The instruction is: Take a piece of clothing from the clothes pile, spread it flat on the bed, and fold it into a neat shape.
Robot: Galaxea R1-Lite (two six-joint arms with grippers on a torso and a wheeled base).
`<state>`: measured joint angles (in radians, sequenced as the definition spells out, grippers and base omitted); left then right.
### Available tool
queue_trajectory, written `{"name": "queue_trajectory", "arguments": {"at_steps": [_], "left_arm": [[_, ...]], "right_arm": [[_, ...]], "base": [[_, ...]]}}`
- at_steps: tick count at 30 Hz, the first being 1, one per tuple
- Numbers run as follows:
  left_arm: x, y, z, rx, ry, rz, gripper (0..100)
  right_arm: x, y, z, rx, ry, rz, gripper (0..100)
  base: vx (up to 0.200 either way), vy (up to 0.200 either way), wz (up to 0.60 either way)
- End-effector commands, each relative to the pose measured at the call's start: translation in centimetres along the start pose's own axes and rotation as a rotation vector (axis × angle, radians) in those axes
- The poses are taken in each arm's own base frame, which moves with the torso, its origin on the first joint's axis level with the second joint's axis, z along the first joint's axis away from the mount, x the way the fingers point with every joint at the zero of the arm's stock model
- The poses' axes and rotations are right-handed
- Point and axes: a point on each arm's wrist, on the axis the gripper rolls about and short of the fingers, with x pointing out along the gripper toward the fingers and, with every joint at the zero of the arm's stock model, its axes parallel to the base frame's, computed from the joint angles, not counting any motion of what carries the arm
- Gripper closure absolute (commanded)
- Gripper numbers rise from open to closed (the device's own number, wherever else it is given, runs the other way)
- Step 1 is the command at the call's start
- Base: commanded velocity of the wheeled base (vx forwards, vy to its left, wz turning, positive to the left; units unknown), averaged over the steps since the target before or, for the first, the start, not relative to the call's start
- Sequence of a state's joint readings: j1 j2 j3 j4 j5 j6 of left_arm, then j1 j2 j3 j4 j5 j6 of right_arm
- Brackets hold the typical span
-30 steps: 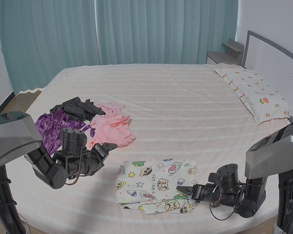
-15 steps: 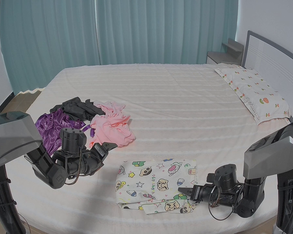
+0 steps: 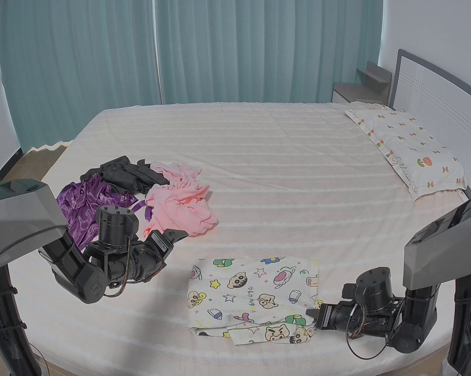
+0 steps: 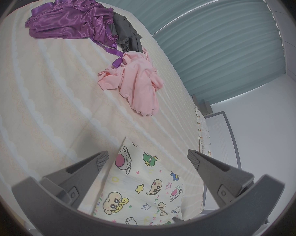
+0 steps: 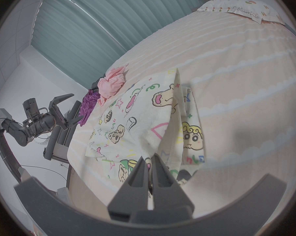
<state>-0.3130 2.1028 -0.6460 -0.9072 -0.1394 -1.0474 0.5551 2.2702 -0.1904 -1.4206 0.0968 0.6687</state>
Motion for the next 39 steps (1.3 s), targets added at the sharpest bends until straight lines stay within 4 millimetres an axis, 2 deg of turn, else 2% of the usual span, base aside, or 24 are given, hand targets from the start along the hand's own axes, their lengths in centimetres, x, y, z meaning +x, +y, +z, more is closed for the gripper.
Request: {"name": "queue_trajectory", "arguments": {"at_steps": [1,9,18,19,27,31,34,39], "left_arm": [[0.0,0.0,0.0,0.001,0.001,0.001,0],[0.0,0.0,0.0,0.001,-0.001,0.0,0],[0.0,0.0,-0.1,0.002,0.001,0.001,0],[0.0,0.0,-0.1,0.002,0.001,0.001,0],[0.1,0.1,-0.1,0.001,0.002,0.004,0],[0.1,0.1,-0.1,0.002,0.001,0.002,0],[0.1,0.1,-0.1,-0.002,0.002,0.004,0],[0.2,0.2,-0.1,0.0,0.004,0.006,0]], "right_arm": [[-1.9,0.1,0.1,0.003,-0.009,0.003,100],[-2.7,-0.1,-0.8,-0.001,0.028,-0.012,100],[-2.3,-0.3,-1.7,-0.027,0.076,-0.028,100],[-2.2,-0.3,-1.7,-0.029,0.077,-0.029,0],[-2.5,-0.3,-1.2,-0.037,0.038,-0.028,0],[-2.4,-0.3,1.1,-0.024,-0.09,-0.007,0],[-0.2,-0.5,4.2,-0.002,-0.18,-0.003,0],[3.4,-0.8,7.2,0.025,-0.159,-0.045,0]], "base": [[0.0,0.0,0.0],[0.0,0.0,0.0],[0.0,0.0,0.0],[0.0,0.0,0.0],[0.0,0.0,0.0],[0.0,0.0,0.0],[0.0,0.0,0.0],[0.0,0.0,0.0]]}}
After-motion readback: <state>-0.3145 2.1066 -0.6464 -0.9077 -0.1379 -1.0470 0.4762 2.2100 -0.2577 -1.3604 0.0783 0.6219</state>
